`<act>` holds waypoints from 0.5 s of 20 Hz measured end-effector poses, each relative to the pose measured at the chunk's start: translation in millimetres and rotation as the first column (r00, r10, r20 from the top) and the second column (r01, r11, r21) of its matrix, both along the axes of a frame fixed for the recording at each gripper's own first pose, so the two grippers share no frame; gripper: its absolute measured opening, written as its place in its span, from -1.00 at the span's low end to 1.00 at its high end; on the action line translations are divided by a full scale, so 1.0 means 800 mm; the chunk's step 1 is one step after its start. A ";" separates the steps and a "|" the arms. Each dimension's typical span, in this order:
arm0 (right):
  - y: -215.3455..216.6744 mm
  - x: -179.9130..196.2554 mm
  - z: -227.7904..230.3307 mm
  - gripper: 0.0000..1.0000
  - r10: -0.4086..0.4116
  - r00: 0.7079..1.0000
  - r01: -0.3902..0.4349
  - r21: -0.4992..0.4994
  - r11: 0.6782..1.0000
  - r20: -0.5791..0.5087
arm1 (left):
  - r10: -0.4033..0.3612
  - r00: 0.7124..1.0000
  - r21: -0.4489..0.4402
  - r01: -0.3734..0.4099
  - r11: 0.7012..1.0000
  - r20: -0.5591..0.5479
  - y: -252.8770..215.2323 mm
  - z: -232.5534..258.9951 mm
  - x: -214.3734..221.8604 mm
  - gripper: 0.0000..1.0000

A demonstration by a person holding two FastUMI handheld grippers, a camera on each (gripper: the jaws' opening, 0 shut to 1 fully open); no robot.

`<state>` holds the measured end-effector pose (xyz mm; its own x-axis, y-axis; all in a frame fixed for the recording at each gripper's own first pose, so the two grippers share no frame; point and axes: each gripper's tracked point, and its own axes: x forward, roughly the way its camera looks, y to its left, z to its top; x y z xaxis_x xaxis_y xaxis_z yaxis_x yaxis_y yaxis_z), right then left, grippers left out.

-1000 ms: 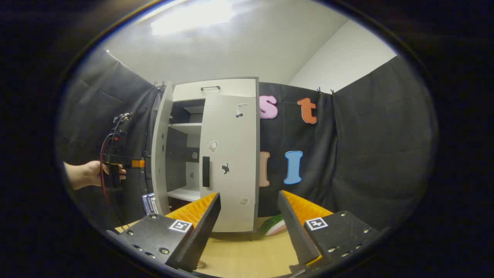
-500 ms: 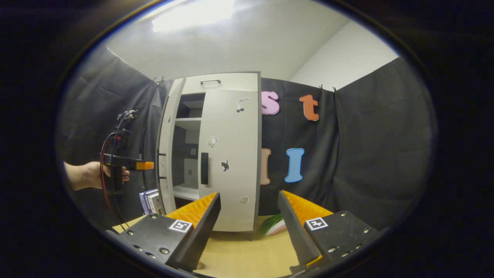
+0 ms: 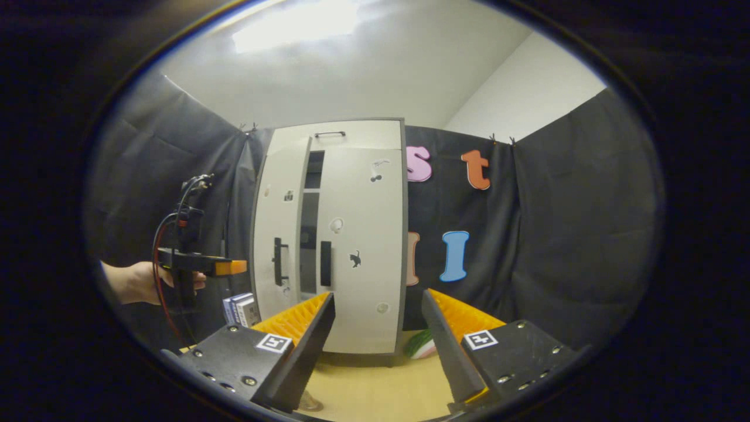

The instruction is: Grasp the bottle in the cabinet with the left hand and place it on the coaster, then close the right door with the right hand and the left door with the left hand.

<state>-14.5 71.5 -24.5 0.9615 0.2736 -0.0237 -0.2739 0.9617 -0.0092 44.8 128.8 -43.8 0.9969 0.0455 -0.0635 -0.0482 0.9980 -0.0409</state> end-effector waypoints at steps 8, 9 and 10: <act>-0.021 -0.068 -0.013 0.83 -0.012 1.000 0.013 0.060 0.998 -0.020 | -0.035 0.999 0.002 0.035 0.999 0.018 -0.046 -0.006 -0.081 0.92; -0.023 -0.074 -0.013 0.82 -0.012 1.000 0.014 0.072 0.997 -0.021 | -0.039 0.999 0.001 0.039 0.999 0.006 -0.049 -0.011 -0.088 0.92; -0.028 -0.078 -0.015 0.83 -0.019 1.000 0.020 0.077 0.997 -0.022 | -0.039 0.999 0.001 0.039 0.999 -0.004 -0.052 -0.017 -0.096 0.92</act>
